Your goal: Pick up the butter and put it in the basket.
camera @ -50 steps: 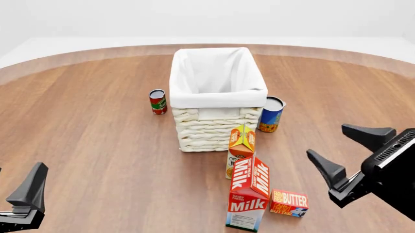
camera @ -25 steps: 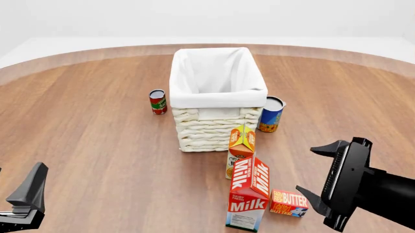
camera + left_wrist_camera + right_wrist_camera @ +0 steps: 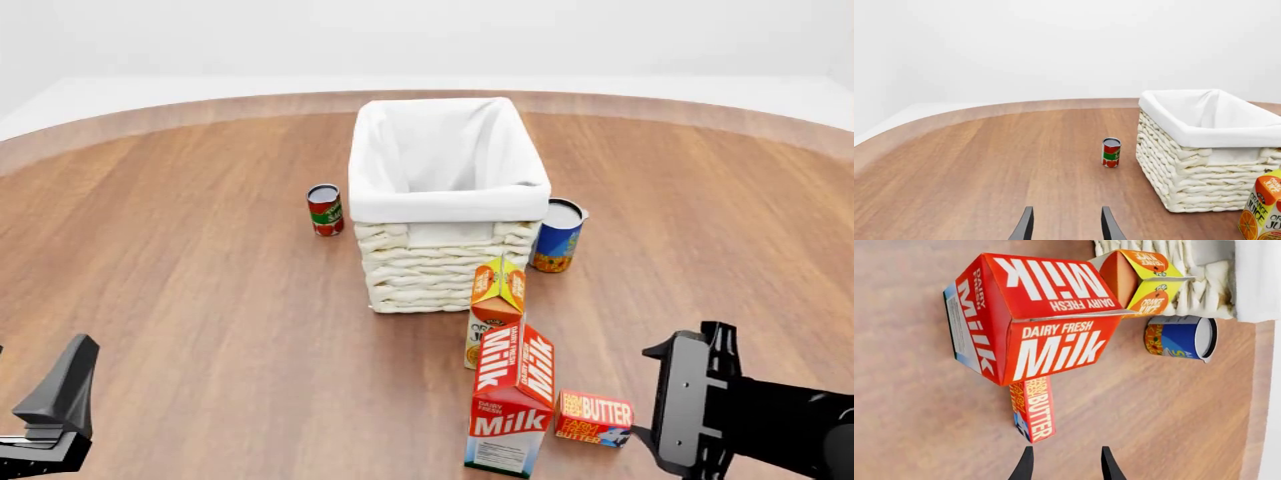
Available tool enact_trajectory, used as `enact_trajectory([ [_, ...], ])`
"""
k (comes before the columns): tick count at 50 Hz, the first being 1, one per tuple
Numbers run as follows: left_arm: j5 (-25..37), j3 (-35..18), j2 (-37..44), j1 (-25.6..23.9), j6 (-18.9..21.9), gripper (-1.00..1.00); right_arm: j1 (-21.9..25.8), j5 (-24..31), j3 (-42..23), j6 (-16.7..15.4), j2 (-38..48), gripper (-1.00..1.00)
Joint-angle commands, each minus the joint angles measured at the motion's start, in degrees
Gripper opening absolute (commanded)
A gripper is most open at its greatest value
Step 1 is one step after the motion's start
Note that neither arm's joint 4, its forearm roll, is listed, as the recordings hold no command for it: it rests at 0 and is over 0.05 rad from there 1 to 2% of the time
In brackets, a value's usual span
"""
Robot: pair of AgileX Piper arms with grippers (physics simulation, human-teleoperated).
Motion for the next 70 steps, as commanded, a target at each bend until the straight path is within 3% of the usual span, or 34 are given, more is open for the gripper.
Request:
enact_trajectory([
  [1,0.0,0.0,0.0,0.0,0.0,1.0,1.22,-4.33,1.01,1.09,6.41,1.0],
  [7,0.0,0.0,0.0,0.0,0.0,1.0,0.52,-8.5,2.45,0.55,9.93,1.0],
  [16,0.0,0.0,0.0,0.0,0.0,1.0,2.33,-11.08,1.82,2.14,13.64,1.0],
  [28,0.0,0.0,0.0,0.0,0.0,1.0,1.07,-19.85,2.75,1.78,23.03,1.0],
  [52,0.0,0.0,0.0,0.0,0.0,1.0,4.42,-32.58,3.3,7.04,36.88,1.0],
  [53,0.0,0.0,0.0,0.0,0.0,1.0,4.39,-32.59,3.43,6.8,36.52,-1.0],
  [61,0.0,0.0,0.0,0.0,0.0,1.0,5.84,-27.05,2.79,8.55,30.55,-1.0],
  [70,0.0,0.0,0.0,0.0,0.0,1.0,2.73,-20.65,2.83,7.05,22.06,-1.0],
])
